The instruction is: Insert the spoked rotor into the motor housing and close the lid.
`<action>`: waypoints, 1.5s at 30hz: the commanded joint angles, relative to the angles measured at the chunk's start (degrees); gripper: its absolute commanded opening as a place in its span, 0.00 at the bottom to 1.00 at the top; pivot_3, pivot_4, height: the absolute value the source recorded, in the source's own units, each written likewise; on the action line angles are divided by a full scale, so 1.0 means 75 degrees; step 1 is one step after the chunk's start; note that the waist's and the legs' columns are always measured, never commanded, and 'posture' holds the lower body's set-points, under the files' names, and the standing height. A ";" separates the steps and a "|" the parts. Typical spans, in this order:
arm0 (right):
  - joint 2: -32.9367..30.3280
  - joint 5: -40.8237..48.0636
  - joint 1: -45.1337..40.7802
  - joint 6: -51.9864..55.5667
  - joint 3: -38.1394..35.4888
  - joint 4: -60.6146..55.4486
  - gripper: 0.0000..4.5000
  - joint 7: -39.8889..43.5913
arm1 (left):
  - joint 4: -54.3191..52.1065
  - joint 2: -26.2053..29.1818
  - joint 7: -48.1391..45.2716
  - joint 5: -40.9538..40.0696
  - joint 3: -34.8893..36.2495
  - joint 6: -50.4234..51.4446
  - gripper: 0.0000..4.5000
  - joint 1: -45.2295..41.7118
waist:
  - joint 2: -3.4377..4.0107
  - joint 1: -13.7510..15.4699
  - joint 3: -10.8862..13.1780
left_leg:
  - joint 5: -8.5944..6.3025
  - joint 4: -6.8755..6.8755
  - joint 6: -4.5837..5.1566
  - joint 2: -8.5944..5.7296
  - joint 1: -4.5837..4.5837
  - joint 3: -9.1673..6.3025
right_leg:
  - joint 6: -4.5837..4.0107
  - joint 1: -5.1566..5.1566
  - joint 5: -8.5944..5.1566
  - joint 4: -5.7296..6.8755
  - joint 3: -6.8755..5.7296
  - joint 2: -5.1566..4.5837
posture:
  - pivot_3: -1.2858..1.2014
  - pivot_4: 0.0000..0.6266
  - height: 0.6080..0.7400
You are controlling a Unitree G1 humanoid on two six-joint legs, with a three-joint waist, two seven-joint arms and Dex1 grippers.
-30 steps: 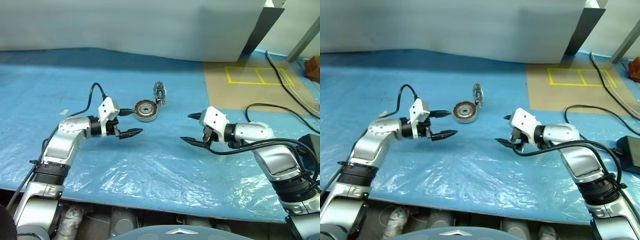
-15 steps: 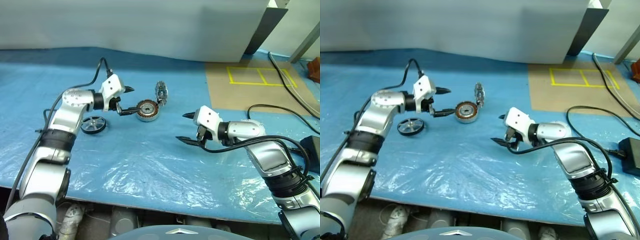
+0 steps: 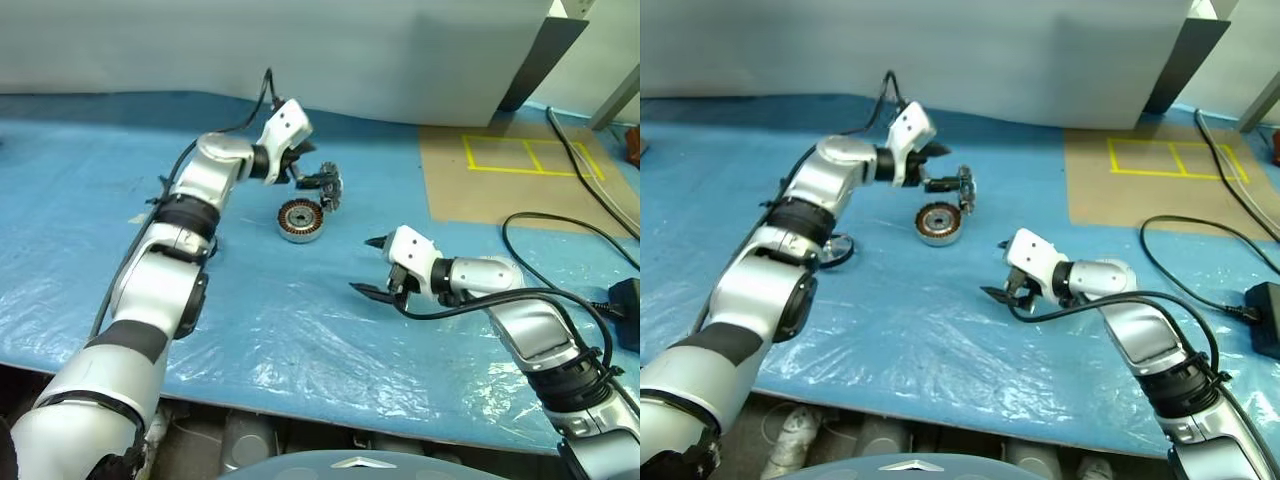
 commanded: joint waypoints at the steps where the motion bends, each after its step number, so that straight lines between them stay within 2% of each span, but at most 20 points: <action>1: 0.0043 -0.0037 0.0067 0.0041 -0.0186 -0.0336 0.99 -0.0205 | 0.0941 -0.0339 0.2105 -0.0442 0.1124 0.0099 1.00 -0.0862 | -0.0004 -0.0018 0.0004 | 0.0000 -0.0001 0.0000 0.0004 -0.0005 -0.0006 | 0.0001 0.0000 0.0000 0.0001 -0.0003 0.0005 | 0.52 0.24 1.00; 3: 0.0041 -0.0082 0.0164 0.0034 -0.0153 -0.0350 0.99 -0.0291 | 0.1359 -0.0442 0.3195 -0.0481 0.1527 -0.0388 1.00 -0.1200 | -0.0008 -0.0022 0.0007 | 0.0000 0.0000 0.0000 0.0005 -0.0006 -0.0008 | 0.0002 0.0000 0.0001 0.0001 -0.0003 0.0009 | 0.52 0.24 1.00; 4: 0.0060 -0.0073 0.0195 0.0077 -0.0142 -0.0384 0.99 -0.0336 | 0.1448 -0.0395 0.3353 -0.0196 0.1372 -0.0950 1.00 -0.1219 | -0.0010 -0.0021 0.0008 | 0.0000 0.0000 0.0000 0.0005 -0.0008 -0.0009 | 0.0004 -0.0001 0.0002 -0.0001 -0.0004 0.0010 | 0.52 0.24 1.00; 5: 0.0079 -0.0069 0.0247 0.0093 -0.0145 -0.0418 0.99 -0.0384 | 0.1401 -0.0264 0.2794 0.0194 0.0956 -0.1729 1.00 -0.1035 | -0.0011 -0.0020 0.0008 | 0.0000 -0.0001 -0.0001 0.0005 -0.0007 -0.0010 | 0.0005 -0.0001 0.0003 -0.0008 -0.0004 0.0010 | 0.52 0.24 1.00; 7: 0.0080 -0.0065 0.0309 0.0089 -0.0160 -0.0439 0.99 -0.0439 | 0.1133 0.0069 0.0795 0.0754 0.0053 -0.2935 1.00 -0.0486 | -0.0011 -0.0001 0.0008 | 0.0000 -0.0015 -0.0001 0.0001 0.0002 -0.0010 | 0.0010 0.0001 0.0005 -0.0025 -0.0003 0.0009 | 0.52 0.24 1.00; 9: 0.0090 -0.0035 0.0380 0.0104 -0.0218 -0.0461 0.99 -0.0504 | 0.1229 0.0308 0.0452 0.0827 0.0007 -0.3257 1.00 -0.0366 | -0.0011 0.0029 0.0008 | 0.0000 -0.0029 0.0000 -0.0001 0.0014 -0.0010 | 0.0012 0.0008 0.0006 -0.0032 -0.0004 0.0007 | 0.52 0.24 1.00; 12: 0.0095 -0.0024 0.0498 0.0099 -0.0227 -0.0467 0.99 -0.0585 | 0.1278 0.0960 -0.1066 0.1289 -0.0550 -0.4210 1.00 -0.0022 | -0.0027 0.0041 0.0018 | 0.0000 -0.0027 -0.0001 -0.0001 0.0007 -0.0014 | 0.0014 0.0006 0.0008 -0.0032 -0.0014 0.0005 | 0.52 0.24 1.00; 19: 0.0129 -0.0031 0.0514 0.0087 -0.0202 -0.0418 0.99 -0.0653 | 0.1873 0.1410 -0.1951 0.2307 -0.1322 -0.5748 1.00 -0.0400 | -0.0038 0.0109 0.0026 | 0.0000 -0.0027 -0.0002 0.0003 0.0003 -0.0013 | 0.0013 0.0008 0.0007 -0.0032 -0.0032 -0.0009 | 0.52 0.24 1.00; 22: 0.0113 -0.0042 0.0512 0.0090 -0.0193 -0.0431 0.99 -0.0648 | 0.2101 0.1438 -0.2119 0.2753 -0.1639 -0.6083 1.00 -0.0564 | -0.0038 0.0103 0.0026 | 0.0000 -0.0026 -0.0002 0.0003 0.0005 -0.0013 | 0.0013 0.0009 0.0007 -0.0032 -0.0031 -0.0010 | 0.52 0.24 1.00; 29: 0.0173 -0.0042 0.0652 0.0212 -0.0305 -0.0528 0.99 -0.0889 | 0.2475 0.1142 -0.1636 0.3596 -0.2175 -0.6252 1.00 -0.0635 | -0.0042 0.0075 0.0028 | 0.0000 -0.0029 -0.0003 0.0005 0.0003 -0.0014 | 0.0014 0.0008 0.0008 -0.0031 -0.0032 -0.0006 | 0.52 0.24 1.00; 39: 0.0249 -0.0061 0.0774 0.0291 -0.0367 -0.0657 0.99 -0.1143 | 0.2737 0.0472 -0.1824 0.3711 -0.2144 -0.5562 1.00 -0.0577 | -0.0044 0.0073 0.0029 | 0.0000 -0.0027 -0.0003 0.0004 0.0006 -0.0014 | 0.0014 0.0009 0.0008 -0.0028 -0.0031 -0.0006 | 0.52 0.24 1.00; 45: 0.0211 -0.0029 0.0985 0.0316 -0.0437 -0.0804 0.99 -0.1227 | 0.2814 0.0363 -0.1337 0.4199 -0.2465 -0.5231 1.00 -0.0575 | -0.0044 0.0067 0.0030 | 0.0000 -0.0029 -0.0003 0.0004 0.0006 -0.0015 | 0.0014 0.0009 0.0008 -0.0028 -0.0031 -0.0006 | 0.52 0.24 1.00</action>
